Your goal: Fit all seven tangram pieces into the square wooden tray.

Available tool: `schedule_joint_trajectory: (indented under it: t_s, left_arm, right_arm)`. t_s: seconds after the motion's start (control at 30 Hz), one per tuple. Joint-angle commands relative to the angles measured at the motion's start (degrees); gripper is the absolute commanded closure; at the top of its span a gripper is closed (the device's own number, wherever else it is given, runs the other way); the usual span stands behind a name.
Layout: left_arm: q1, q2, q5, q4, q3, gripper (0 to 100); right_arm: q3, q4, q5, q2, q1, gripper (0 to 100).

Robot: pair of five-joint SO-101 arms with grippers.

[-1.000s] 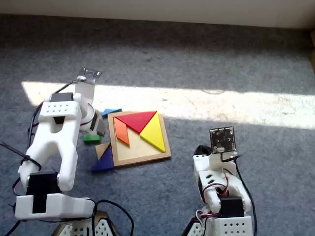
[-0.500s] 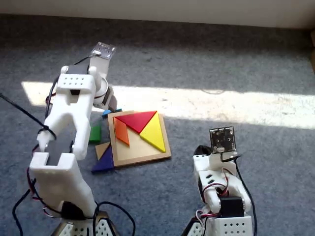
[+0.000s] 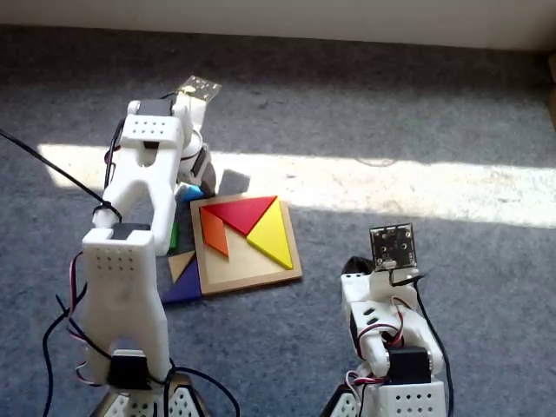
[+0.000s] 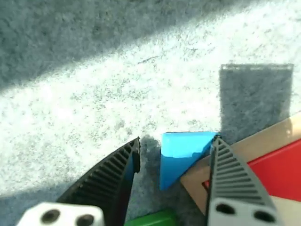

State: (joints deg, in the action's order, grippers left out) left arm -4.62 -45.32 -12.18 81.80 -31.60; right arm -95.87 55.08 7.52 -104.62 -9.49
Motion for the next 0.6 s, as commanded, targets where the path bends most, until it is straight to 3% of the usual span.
schedule_joint_trajectory:
  t_s: [0.0,0.33,0.57]
  left_arm:
    - [-3.21,-3.12,-0.44,3.08,-7.78,77]
    - [-3.82,-3.65,-0.44,11.60,-16.22,76]
    - [-3.30,-3.65,0.97,11.69,-20.26,76]
  right_arm:
    - [-8.66,-1.27,0.53,-0.57,0.31,98.9]
    - [-8.66,-1.27,0.53,-0.57,0.31,98.9]
    - [-8.66,-1.27,0.53,-0.57,0.31,98.9]
